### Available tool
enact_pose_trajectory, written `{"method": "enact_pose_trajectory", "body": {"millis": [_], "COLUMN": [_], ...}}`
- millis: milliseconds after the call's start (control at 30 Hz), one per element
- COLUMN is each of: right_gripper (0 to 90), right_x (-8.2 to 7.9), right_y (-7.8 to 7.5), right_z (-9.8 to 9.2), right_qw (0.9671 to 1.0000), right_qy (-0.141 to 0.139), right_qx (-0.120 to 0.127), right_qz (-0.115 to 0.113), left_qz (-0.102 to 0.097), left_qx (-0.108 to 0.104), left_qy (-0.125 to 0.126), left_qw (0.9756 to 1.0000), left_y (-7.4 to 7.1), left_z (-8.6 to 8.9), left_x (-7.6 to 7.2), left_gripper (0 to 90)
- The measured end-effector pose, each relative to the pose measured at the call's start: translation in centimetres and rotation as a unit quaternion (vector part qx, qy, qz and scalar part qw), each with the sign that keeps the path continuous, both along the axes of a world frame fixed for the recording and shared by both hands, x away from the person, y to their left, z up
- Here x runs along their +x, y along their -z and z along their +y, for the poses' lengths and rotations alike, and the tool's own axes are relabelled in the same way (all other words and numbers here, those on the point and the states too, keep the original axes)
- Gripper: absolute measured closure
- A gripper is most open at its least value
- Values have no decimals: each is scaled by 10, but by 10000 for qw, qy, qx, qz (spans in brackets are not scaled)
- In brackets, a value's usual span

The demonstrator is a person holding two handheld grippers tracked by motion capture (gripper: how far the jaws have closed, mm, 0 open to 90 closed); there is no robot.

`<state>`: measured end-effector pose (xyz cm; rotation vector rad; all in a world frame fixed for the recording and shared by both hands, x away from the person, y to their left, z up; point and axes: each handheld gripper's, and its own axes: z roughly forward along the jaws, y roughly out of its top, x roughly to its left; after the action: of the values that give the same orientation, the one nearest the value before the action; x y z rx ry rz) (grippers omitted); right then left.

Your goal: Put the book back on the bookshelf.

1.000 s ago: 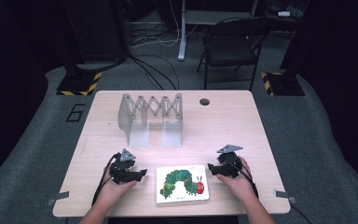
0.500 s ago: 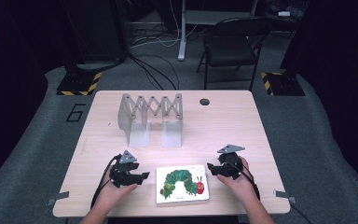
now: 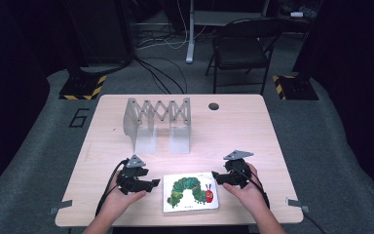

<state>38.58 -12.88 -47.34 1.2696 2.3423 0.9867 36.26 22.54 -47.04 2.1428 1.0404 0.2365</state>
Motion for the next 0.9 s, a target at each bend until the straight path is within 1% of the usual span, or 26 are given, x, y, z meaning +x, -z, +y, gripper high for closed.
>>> {"method": "enact_pose_trajectory", "body": {"millis": [33,67,100,133,167,200,267,300,333,367,400,433,467,500,533,567,600,633,667,700,767,800,833,900], "right_gripper": [311,315,316,316,318,322,324,330,331,332,332,332,333,333,333,333,333,333,333,333,333,333,332,332], "right_x": [0,-1,-1,-1,-2,-2,-2,-3,-3,-3,-3,-3,-3,-2,-3,-2,-2,-2,-3,-2,-2,-2,-2,-1], "right_y": [0,-1,-1,-1,-2,-2,-2,-2,-2,-1,-1,0,1,2,3,3,5,5,5,8,10,12,12,14], "right_z": [0,-1,0,0,1,1,2,3,4,3,3,4,5,6,7,8,9,9,11,11,11,12,13,13], "right_qw": [10000,9999,9999,9999,9999,9999,9997,9998,9997,9996,9996,9995,9994,9992,9990,9990,9989,9989,9990,9988,9985,9985,9984,9983], "right_qy": [-41,-138,-112,-112,-153,-166,-226,-163,-198,-272,-272,-282,-301,-318,-356,-398,-419,-419,-357,-408,-450,-466,-463,-487], "right_qx": [-17,-33,-28,-28,-8,-5,-27,64,96,65,65,113,150,164,176,143,137,137,154,112,106,119,110,79], "right_qz": [1,29,51,51,34,17,18,58,66,70,70,74,112,157,196,174,156,156,233,250,291,273,316,321], "left_qz": [21,8,56,56,-10,-19,15,7,7,25,25,18,37,-38,14,52,80,80,146,177,159,159,117,90], "left_qx": [34,-5,-7,-7,106,162,100,74,74,-28,-28,-43,-142,-132,-194,-238,-166,-166,-141,-94,-88,-88,9,87], "left_qy": [26,4,63,63,168,209,255,269,269,257,257,318,286,318,359,349,425,425,489,613,704,704,822,854], "left_qw": [10000,10000,10000,10000,9998,9996,9996,9996,9996,9997,9997,9995,9995,9994,9992,9991,9989,9989,9986,9979,9974,9974,9965,9963], "left_y": [0,1,1,1,2,2,3,3,3,5,5,7,9,10,14,17,20,20,23,25,27,27,28,29], "left_z": [0,-1,-1,-1,-3,-3,-4,-4,-4,-7,-7,-7,-9,-10,-11,-13,-14,-14,-17,-21,-27,-27,-31,-35], "left_x": [-1,-3,-6,-6,-11,-14,-19,-22,-22,-26,-26,-28,-29,-29,-31,-32,-32,-32,-33,-36,-40,-40,-43,-46], "left_gripper": [348,355,356,355,354,354,354,351,348,341,335,335,328,320,320,319,313,307,307,306,292,288,273,263]}}
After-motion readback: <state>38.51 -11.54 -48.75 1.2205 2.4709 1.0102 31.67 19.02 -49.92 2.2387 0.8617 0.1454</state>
